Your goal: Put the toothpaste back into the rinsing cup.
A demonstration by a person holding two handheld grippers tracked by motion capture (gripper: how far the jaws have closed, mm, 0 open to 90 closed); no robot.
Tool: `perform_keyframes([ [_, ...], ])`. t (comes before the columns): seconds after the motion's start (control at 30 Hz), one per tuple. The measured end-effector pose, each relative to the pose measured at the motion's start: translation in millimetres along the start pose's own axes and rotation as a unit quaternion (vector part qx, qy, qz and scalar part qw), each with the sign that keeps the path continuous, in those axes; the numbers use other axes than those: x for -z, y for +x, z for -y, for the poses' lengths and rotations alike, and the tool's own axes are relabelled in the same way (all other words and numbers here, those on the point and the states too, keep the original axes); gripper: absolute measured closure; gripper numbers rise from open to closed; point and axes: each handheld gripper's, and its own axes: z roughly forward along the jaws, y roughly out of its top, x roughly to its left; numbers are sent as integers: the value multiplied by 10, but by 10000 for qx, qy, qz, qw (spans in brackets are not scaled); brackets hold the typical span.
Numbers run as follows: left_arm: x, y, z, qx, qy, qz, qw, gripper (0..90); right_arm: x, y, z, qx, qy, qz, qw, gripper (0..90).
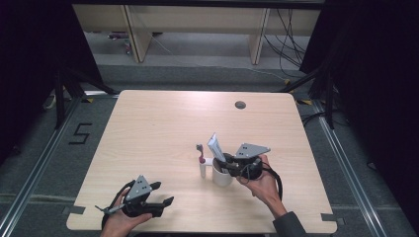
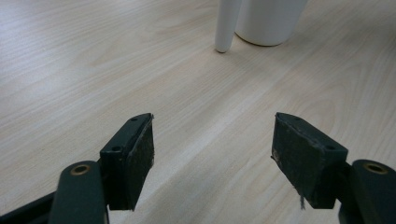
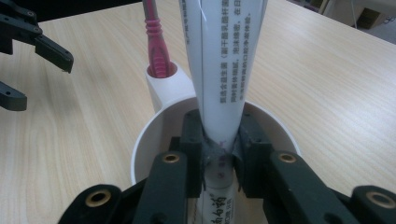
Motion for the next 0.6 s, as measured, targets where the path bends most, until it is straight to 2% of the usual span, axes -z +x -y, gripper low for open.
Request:
perform_keyframes([
  [0.13, -6, 1, 5, 8, -53, -1, 10000, 295, 10, 10, 11, -66, 19, 56, 10000, 745],
  [0.27, -4, 3, 5, 4, -24, 4, 10000, 295, 28, 11, 15, -92, 8, 82, 9999, 694],
  [0.37, 4, -5, 1, -11, 18, -25, 10000, 300, 53, 3, 24, -286, -94, 61, 9995, 649],
  [0.43, 3, -7, 1, -6, 23, -31, 10000, 302, 67, 7, 29, -370, -37, 13, 9993, 643],
  [0.57, 5, -7, 0, -21, 28, -40, 10000, 302, 80, 7, 33, -352, -63, 38, 9994, 634],
  [0.6, 5, -8, 0, -15, 28, -37, 10000, 302, 87, -5, 30, -232, -132, 134, 9996, 633],
])
